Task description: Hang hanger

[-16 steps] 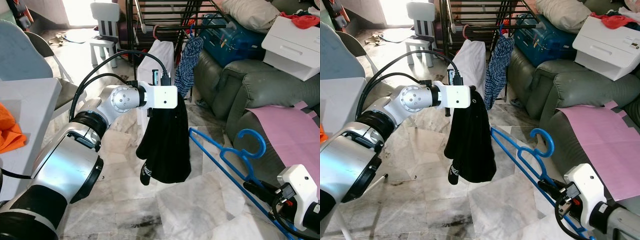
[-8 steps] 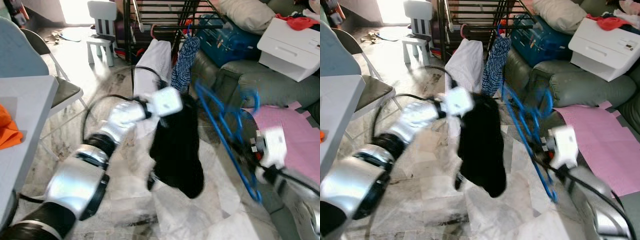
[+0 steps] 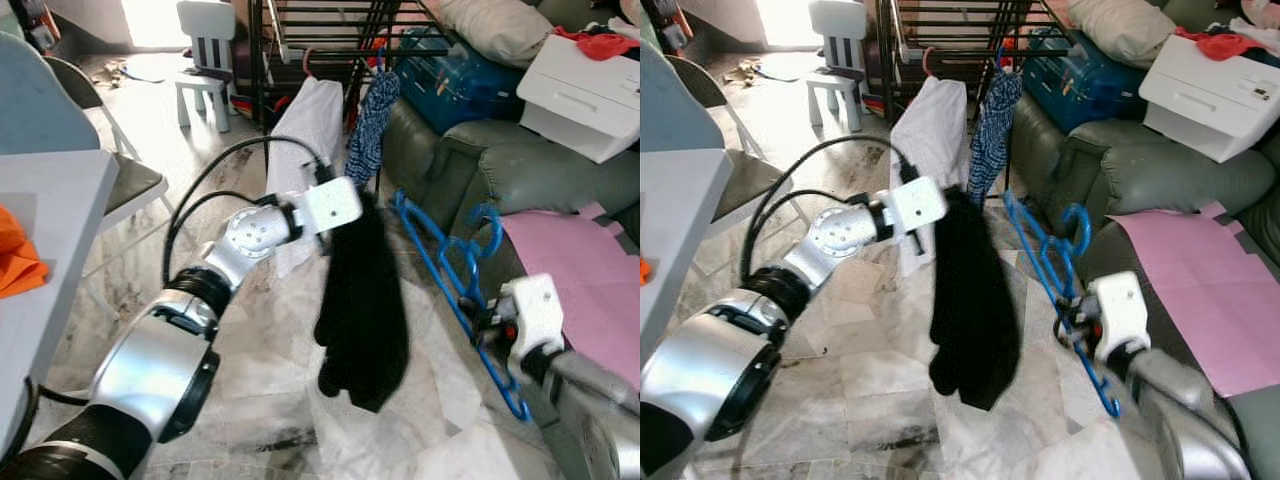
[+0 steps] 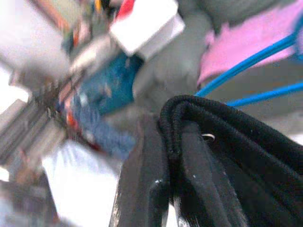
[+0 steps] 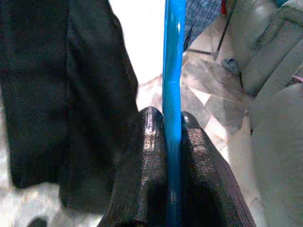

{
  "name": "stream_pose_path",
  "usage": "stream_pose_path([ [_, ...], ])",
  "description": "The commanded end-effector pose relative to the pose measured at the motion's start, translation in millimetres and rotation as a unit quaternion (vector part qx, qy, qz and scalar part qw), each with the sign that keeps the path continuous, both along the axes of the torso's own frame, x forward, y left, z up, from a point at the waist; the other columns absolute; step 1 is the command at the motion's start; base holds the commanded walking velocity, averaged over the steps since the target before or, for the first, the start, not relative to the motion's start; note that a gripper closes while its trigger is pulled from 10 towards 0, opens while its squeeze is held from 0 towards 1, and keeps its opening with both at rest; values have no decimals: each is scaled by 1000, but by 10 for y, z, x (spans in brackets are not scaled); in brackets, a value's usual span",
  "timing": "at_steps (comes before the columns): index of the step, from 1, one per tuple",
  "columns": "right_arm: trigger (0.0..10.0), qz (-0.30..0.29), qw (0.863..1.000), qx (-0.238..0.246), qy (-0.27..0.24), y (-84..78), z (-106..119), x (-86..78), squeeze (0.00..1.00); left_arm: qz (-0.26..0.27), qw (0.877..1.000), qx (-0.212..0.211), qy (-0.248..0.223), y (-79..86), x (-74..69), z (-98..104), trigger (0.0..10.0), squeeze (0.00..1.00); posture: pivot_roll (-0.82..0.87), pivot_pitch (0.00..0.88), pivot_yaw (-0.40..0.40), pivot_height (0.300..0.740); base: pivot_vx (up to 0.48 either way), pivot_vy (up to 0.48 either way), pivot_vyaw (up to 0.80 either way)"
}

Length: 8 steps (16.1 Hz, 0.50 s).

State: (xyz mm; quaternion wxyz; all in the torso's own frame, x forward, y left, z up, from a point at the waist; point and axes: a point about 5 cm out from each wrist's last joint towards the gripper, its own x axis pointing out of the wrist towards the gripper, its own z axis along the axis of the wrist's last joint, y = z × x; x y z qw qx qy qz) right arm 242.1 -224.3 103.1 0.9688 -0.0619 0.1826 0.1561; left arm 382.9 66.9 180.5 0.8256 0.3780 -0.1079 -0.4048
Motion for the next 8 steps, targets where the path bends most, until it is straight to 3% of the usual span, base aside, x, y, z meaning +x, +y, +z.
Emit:
stream_pose_path([
  [1, 10000, 5, 1000, -6, -19, 42, 56, -16, 0, 33, 999, -15, 31, 29, 5, -113, 10000, 0, -10, 0, -53, 740, 0, 0, 0],
  [2, 10000, -26, 999, 12, -25, 73, 4, -22, 0, 72, 993, -49, 85, 90, -26, -317, 10000, 0, -18, 0, -47, 740, 0, 0, 0],
  [4, 10000, -42, 999, 18, -25, 125, -80, -6, 0, 102, 980, -94, 141, 118, -81, -505, 10000, 0, -13, 0, -42, 740, 0, 0, 0],
  [6, 10000, -47, 998, 31, -11, 239, -212, 19, 0, 166, 931, -210, 249, 115, -157, -759, 10000, 0, -5, 0, -41, 740, 0, 0, 0],
  [8, 10000, -46, 998, 37, -2, 299, -292, 30, 0, 188, 885, -282, 318, 73, -237, -918, 10000, 0, 4, 0, -44, 740, 0, 0, 0],
])
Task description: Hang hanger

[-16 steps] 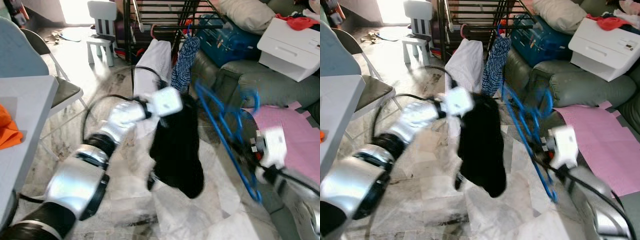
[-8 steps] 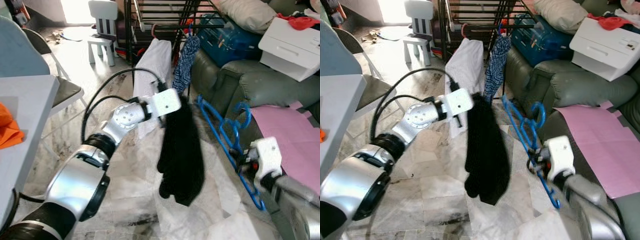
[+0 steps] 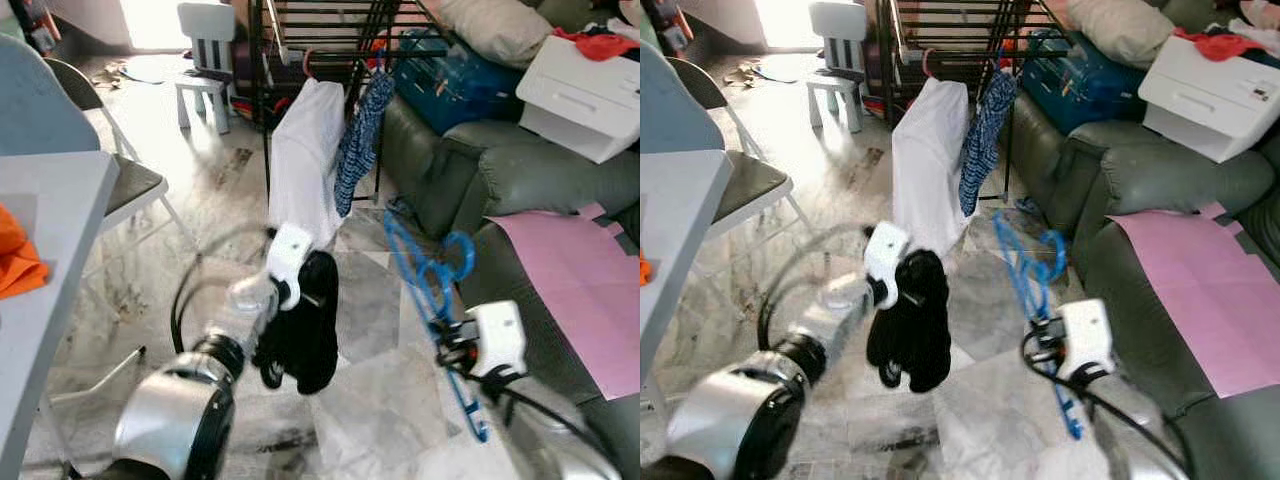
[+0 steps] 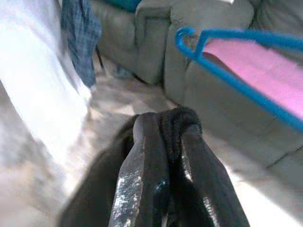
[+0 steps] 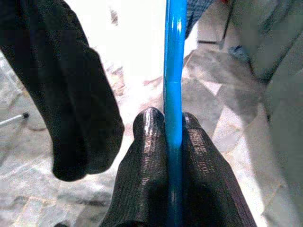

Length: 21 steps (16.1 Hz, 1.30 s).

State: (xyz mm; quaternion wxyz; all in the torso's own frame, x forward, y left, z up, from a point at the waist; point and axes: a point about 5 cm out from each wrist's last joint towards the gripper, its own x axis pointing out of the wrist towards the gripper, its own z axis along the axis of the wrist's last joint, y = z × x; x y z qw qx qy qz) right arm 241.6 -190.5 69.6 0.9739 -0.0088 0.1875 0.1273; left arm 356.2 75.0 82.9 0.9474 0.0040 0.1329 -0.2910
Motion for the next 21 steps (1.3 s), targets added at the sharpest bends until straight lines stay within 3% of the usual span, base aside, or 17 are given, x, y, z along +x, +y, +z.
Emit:
stream_pose_path([
  [1, 10000, -6, 1000, -6, -8, -37, 17, 36, 0, 15, 999, -44, 10, -12, 10, 23, 10000, 0, 8, 0, -48, 740, 0, 0, 0],
  [2, 10000, -3, 1000, -1, -3, -37, 8, 45, 0, 34, 998, -54, 19, -12, 9, 6, 10000, 0, 12, 0, -52, 740, 0, 0, 0],
  [5, 10000, 43, 999, 11, 1, 41, 42, 24, 0, 27, 999, -45, -11, -76, 35, 90, 10000, 0, 21, 0, -60, 740, 0, 0, 0],
  [7, 10000, 128, 991, -9, 22, 132, 84, -145, 0, 12, 997, -6, -76, -99, 119, 289, 10000, 0, 15, 0, -52, 740, 0, 0, 0],
  [9, 10000, 164, 985, -28, 44, 110, 74, -289, 0, 17, 995, 28, -97, -73, 175, 375, 10000, 0, 2, 0, -43, 740, 0, 0, 0],
  [11, 10000, 181, 981, -34, 57, 52, 84, -380, 0, 44, 991, 66, -112, -26, 227, 427, 10000, 0, -18, 0, -31, 740, 0, 0, 0],
  [16, 10000, 229, 970, -40, 71, 32, 181, -474, 0, 68, 983, 98, -139, 1, 300, 554, 10000, 0, -28, 0, -22, 740, 0, 0, 0],
  [21, 10000, 239, 969, -30, 63, 46, 213, -443, 0, 61, 984, 87, -140, 49, 320, 597, 10000, 0, -21, 0, -25, 740, 0, 0, 0],
])
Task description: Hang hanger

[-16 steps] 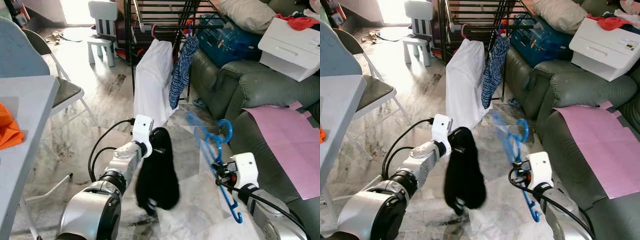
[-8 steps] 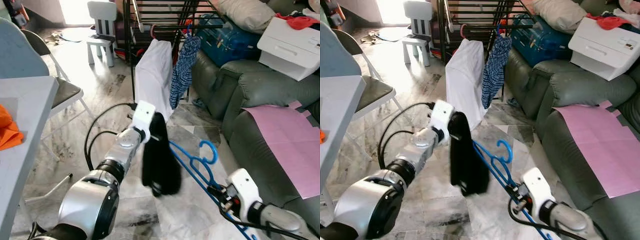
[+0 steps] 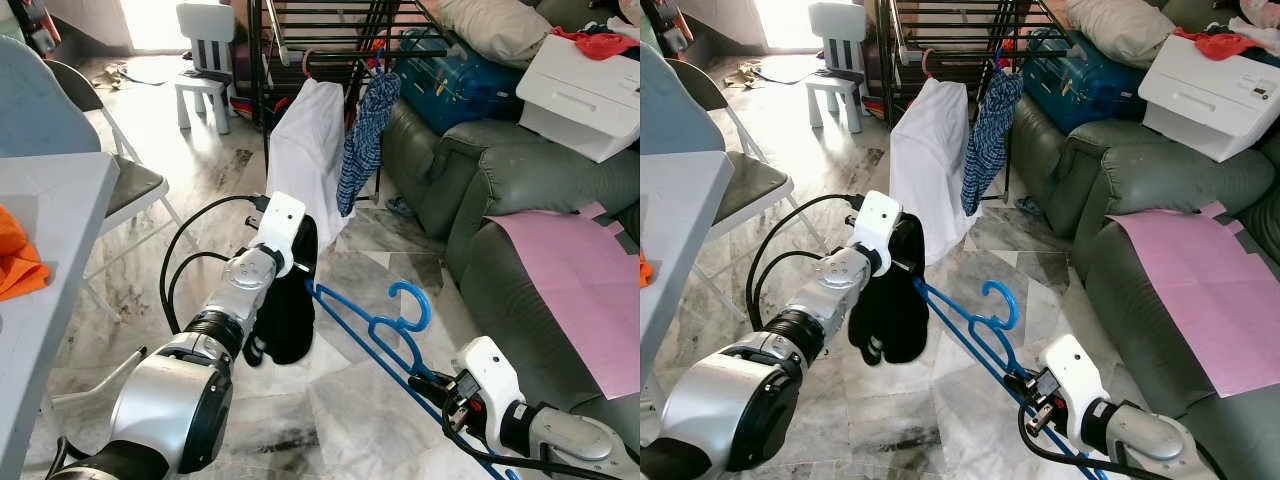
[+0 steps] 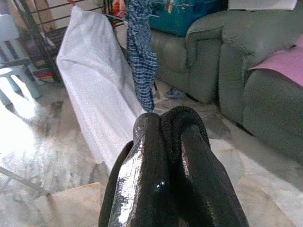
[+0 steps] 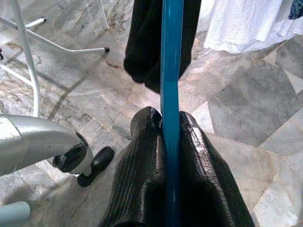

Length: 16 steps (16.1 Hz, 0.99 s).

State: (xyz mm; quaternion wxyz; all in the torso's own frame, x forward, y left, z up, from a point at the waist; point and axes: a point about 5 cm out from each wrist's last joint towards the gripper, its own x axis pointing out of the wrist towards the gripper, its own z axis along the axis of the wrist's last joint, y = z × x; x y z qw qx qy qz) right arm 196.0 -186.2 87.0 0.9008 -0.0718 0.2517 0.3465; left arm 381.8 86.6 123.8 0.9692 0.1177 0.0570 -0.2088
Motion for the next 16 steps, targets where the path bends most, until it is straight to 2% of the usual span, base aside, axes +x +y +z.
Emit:
stream_pose_path([
  [1, 10000, 3, 1000, -4, -9, -12, 32, 30, 0, -21, 999, -11, -36, -65, 67, 213, 10000, 0, -19, 0, -26, 740, 0, 0, 0],
  [3, 10000, -19, 999, -16, -23, -85, 36, 120, 0, -60, 997, -27, -46, -68, 70, 287, 10000, 0, -17, 0, -26, 740, 0, 0, 0],
  [6, 10000, -57, 998, -26, -33, -192, 17, 203, 0, -109, 991, -27, -73, -68, 63, 389, 10000, 0, -11, 0, -30, 740, 0, 0, 0],
  [8, 10000, -85, 996, -14, -29, -239, -26, 253, 0, -137, 986, -46, -88, -96, 63, 484, 10000, 0, -5, 0, -34, 740, 0, 0, 0],
  [10, 10000, -121, 992, 16, -11, -280, -125, 298, 0, -186, 974, -77, -109, -182, 38, 608, 10000, 0, 8, 0, -44, 740, 0, 0, 0],
  [11, 10000, -163, 986, 34, 8, -329, -249, 338, 0, -226, 960, -111, -121, -264, 8, 709, 10000, 0, 14, 0, -50, 740, 0, 0, 0],
  [13, 10000, -248, 967, 62, 26, -467, -390, 414, 0, -265, 943, -153, -133, -358, -17, 860, 10000, 0, 29, 0, -59, 740, 0, 0, 0],
  [14, 10000, -292, 952, 89, 38, -545, -457, 451, 0, -289, 930, -182, -133, -411, -35, 947, 10000, 0, 36, 0, -62, 740, 0, 0, 0],
  [15, 10000, -323, 940, 105, 39, -604, -478, 483, 0, -309, 922, -194, -131, -441, -56, 985, 10000, 0, 40, 0, -63, 740, 0, 0, 0],
  [16, 10000, -366, 922, 121, 38, -702, -507, 526, 0, -345, 909, -200, -124, -477, -101, 1009, 10000, 0, 43, 0, -65, 740, 0, 0, 0],
])
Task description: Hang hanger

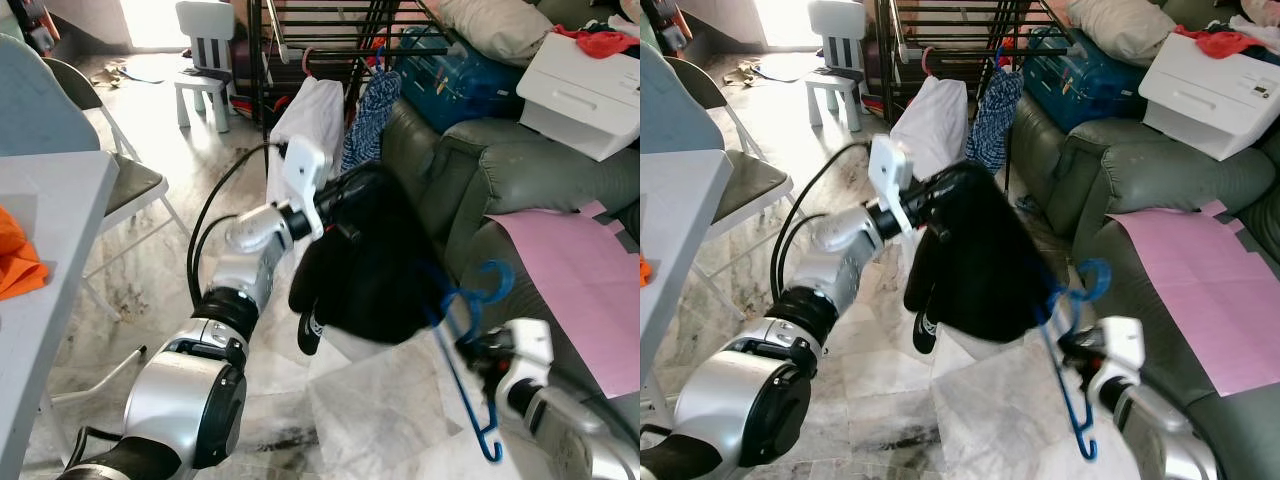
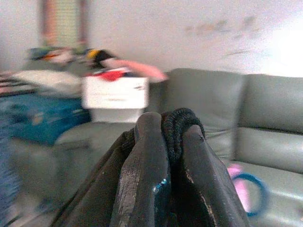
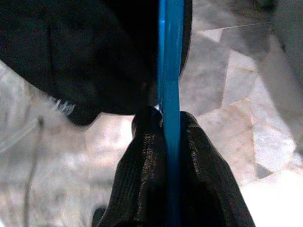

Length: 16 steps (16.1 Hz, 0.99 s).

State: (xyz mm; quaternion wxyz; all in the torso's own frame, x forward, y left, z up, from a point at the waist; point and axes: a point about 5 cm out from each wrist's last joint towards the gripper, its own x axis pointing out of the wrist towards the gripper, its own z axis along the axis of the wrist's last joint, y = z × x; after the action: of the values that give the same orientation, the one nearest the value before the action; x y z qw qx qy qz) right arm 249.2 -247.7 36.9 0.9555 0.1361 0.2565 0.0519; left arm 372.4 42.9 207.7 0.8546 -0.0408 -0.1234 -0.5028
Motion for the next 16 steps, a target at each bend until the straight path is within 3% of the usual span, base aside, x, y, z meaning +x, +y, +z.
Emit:
stream_pose_path([
  [1, 10000, -72, 997, 4, -2, -198, -10, 11, 0, -52, 998, -13, -24, -66, -49, 175, 10000, 0, 44, 0, -64, 740, 0, 0, 0],
  [3, 10000, -117, 993, 21, -12, -319, 24, 50, 0, -78, 997, -13, 2, -76, -79, 119, 10000, 0, 44, 0, -61, 740, 0, 0, 0],
  [5, 10000, -171, 982, 46, -70, -442, 276, 181, 0, -86, 995, 49, 19, -95, -182, -247, 10000, 0, 32, 0, -56, 740, 0, 0, 0],
  [6, 10000, -195, 975, 61, -92, -486, 364, 226, 0, -102, 993, 54, 33, -117, -235, -338, 10000, 0, 29, 0, -54, 740, 0, 0, 0],
  [7, 10000, -233, 960, 83, -133, -565, 510, 285, 0, -122, 989, 64, 59, -141, -305, -477, 10000, 0, 28, 0, -53, 740, 0, 0, 0],
  [9, 10000, -305, 912, 171, -214, -685, 859, 428, 0, -153, 977, 108, 102, -185, -505, -847, 10000, 0, 21, 0, -48, 740, 0, 0, 0],
  [10, 10000, -305, 912, 171, -214, -685, 859, 428, 0, -153, 977, 108, 102, -185, -505, -847, 10000, 0, 21, 0, -48, 740, 0, 0, 0],
  [11, 10000, -274, 911, 191, -241, -525, 1048, 544, 0, -161, 971, 145, 104, -209, -607, -1030, 10000, 0, 20, 0, -48, 740, 0, 0, 0],
  [14, 10000, -223, 906, 220, -285, -244, 1317, 658, 0, -177, 961, 188, 102, -226, -724, -1202, 10000, 0, 17, 0, -45, 740, 0, 0, 0],
  [16, 10000, -244, 910, 162, -294, -276, 1348, 689, 0, -185, 958, 190, 106, -242, -768, -1224, 10000, 0, 14, 0, -42, 740, 0, 0, 0],
])
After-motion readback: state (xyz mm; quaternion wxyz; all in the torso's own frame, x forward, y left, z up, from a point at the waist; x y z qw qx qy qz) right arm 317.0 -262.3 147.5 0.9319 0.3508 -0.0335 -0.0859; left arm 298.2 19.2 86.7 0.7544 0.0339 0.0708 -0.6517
